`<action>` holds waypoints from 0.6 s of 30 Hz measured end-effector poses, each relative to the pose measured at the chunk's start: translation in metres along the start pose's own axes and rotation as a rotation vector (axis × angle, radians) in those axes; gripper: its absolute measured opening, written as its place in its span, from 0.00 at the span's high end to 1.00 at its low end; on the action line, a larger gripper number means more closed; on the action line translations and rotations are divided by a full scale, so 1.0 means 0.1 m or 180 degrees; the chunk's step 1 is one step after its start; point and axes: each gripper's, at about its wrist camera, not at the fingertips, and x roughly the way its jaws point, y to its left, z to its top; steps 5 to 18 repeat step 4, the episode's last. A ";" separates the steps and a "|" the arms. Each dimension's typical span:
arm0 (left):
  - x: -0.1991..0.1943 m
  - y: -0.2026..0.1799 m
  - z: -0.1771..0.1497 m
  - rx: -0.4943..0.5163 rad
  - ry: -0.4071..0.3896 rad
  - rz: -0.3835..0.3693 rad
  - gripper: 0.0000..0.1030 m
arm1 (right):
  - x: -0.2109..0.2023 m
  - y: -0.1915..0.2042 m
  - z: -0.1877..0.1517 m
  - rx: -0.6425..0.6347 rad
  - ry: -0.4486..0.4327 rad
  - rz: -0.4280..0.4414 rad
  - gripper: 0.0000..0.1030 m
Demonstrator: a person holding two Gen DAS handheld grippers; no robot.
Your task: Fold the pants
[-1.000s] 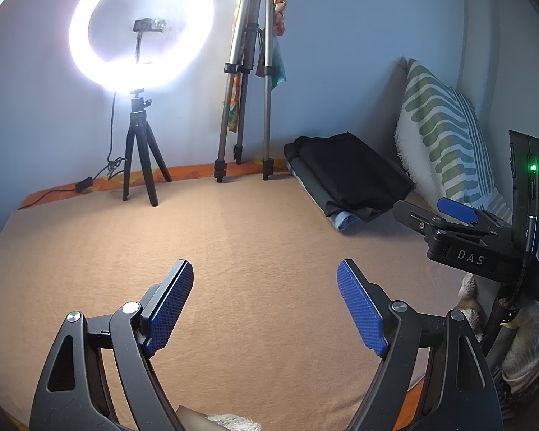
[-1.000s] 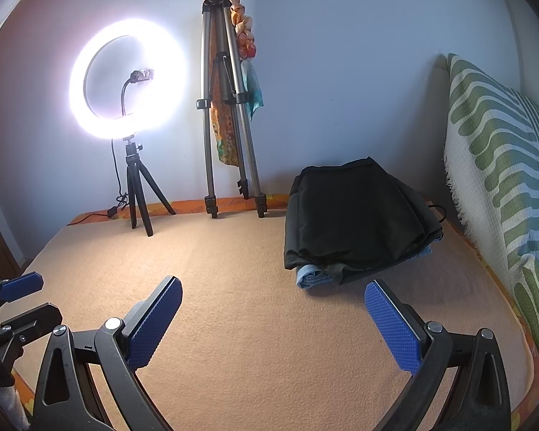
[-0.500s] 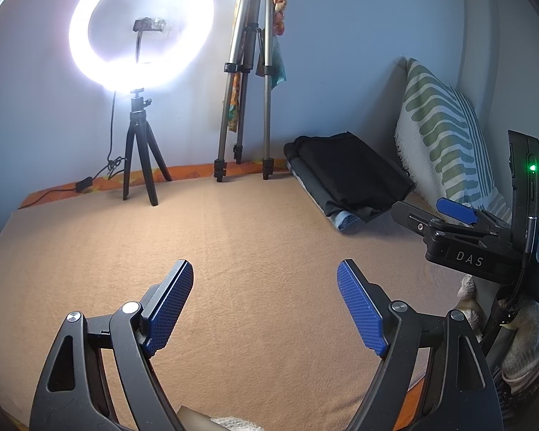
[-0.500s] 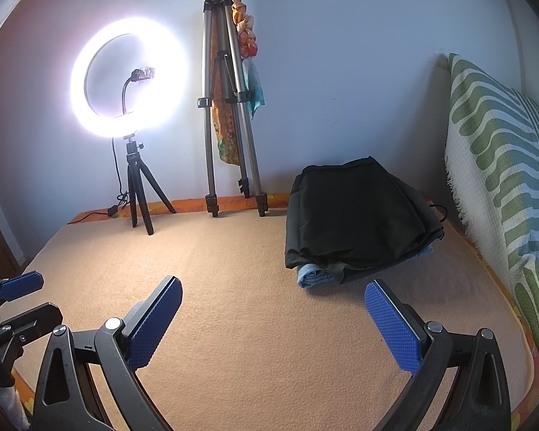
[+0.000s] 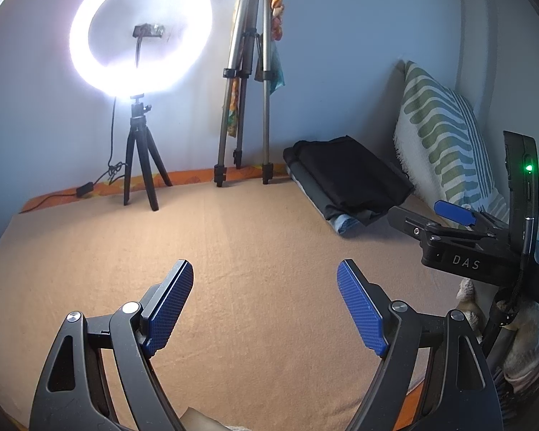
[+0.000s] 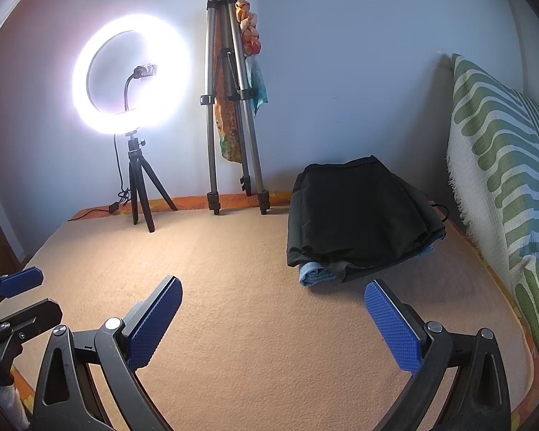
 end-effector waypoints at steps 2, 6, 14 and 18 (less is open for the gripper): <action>0.00 -0.01 0.00 0.0011 -0.0002 0.0009 0.20 | 0.00 0.00 -0.01 0.0000 0.0002 0.0000 0.00; 0.01 -0.01 0.00 0.0006 0.0019 0.0011 0.20 | 0.01 0.00 0.00 -0.0005 0.0005 0.0000 0.00; 0.01 -0.01 0.00 0.0006 0.0019 0.0011 0.20 | 0.01 0.00 0.00 -0.0005 0.0005 0.0000 0.00; 0.01 -0.01 0.00 0.0006 0.0019 0.0011 0.20 | 0.01 0.00 0.00 -0.0005 0.0005 0.0000 0.00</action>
